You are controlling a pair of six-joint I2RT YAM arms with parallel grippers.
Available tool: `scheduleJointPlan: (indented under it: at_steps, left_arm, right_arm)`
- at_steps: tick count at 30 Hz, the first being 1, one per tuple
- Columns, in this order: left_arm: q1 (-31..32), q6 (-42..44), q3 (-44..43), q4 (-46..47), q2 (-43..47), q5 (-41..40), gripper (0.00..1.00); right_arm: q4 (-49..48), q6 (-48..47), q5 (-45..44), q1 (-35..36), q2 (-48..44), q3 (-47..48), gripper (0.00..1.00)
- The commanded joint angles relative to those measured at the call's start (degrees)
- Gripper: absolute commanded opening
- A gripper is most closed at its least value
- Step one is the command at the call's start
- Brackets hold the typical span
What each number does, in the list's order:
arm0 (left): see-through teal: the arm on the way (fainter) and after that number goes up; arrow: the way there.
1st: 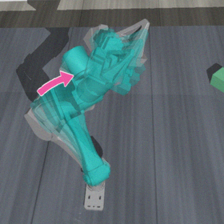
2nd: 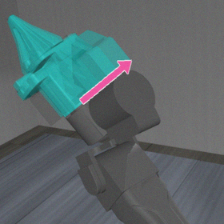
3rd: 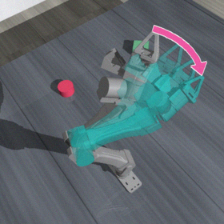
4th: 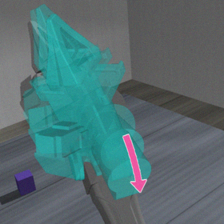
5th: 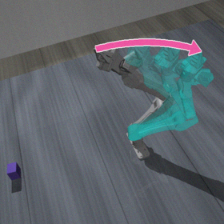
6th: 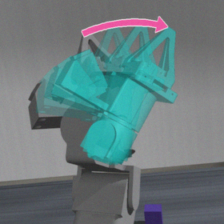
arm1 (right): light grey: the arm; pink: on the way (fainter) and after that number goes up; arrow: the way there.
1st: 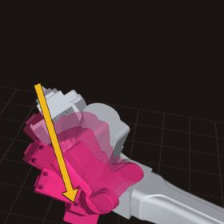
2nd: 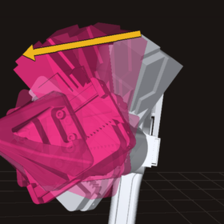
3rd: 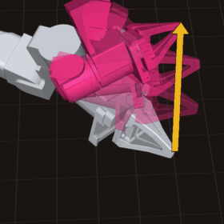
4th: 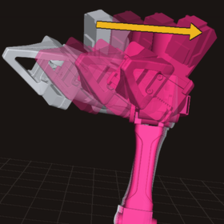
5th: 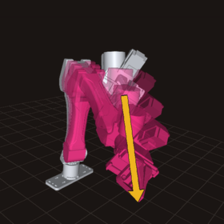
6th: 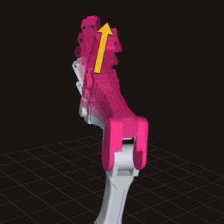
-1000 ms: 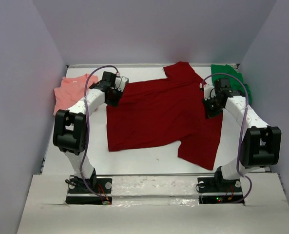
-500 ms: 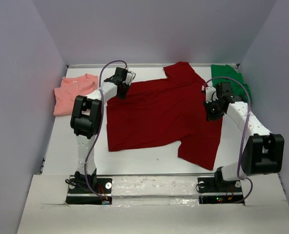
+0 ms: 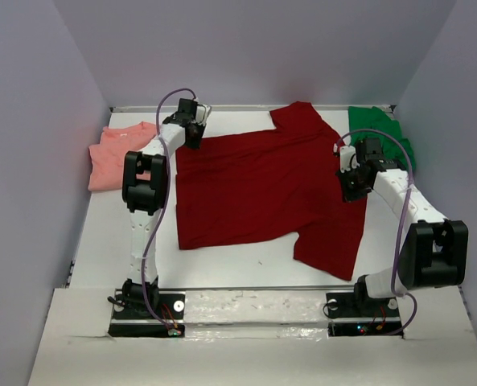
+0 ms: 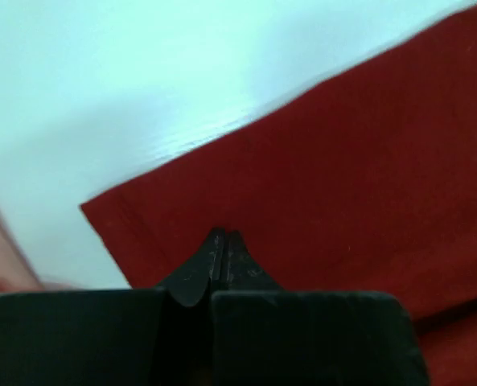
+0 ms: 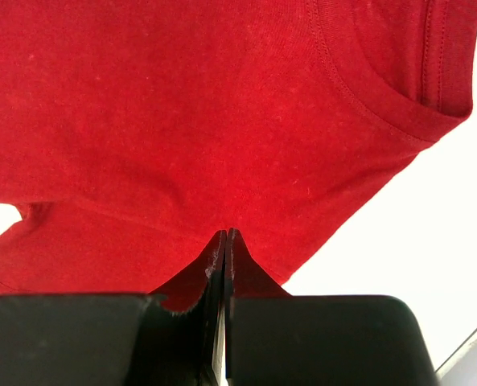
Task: Fold and stack the t-shirts
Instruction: Flatten the tshirt out
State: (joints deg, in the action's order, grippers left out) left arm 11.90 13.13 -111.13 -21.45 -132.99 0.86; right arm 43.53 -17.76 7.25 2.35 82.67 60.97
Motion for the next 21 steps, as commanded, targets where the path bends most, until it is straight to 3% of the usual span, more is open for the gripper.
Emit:
scheduleJointPlan:
  at_steps: [1,12,21]
  left_arm:
    - [-0.56,-0.73,0.47,-3.51,-0.78,4.14,0.00]
    - [-2.49,0.15,-5.23,-9.13,-6.49,8.45,0.00]
    - [-6.01,2.43,-17.88,-13.44,-12.98,-2.60,0.00]
  right_arm:
    - [-0.90,0.53,-1.53,0.46,0.21,1.43,0.00]
    - [-0.11,0.97,-0.92,0.46,1.09,0.21,0.00]
    - [0.94,0.71,-0.83,0.46,-2.52,-1.38,0.00]
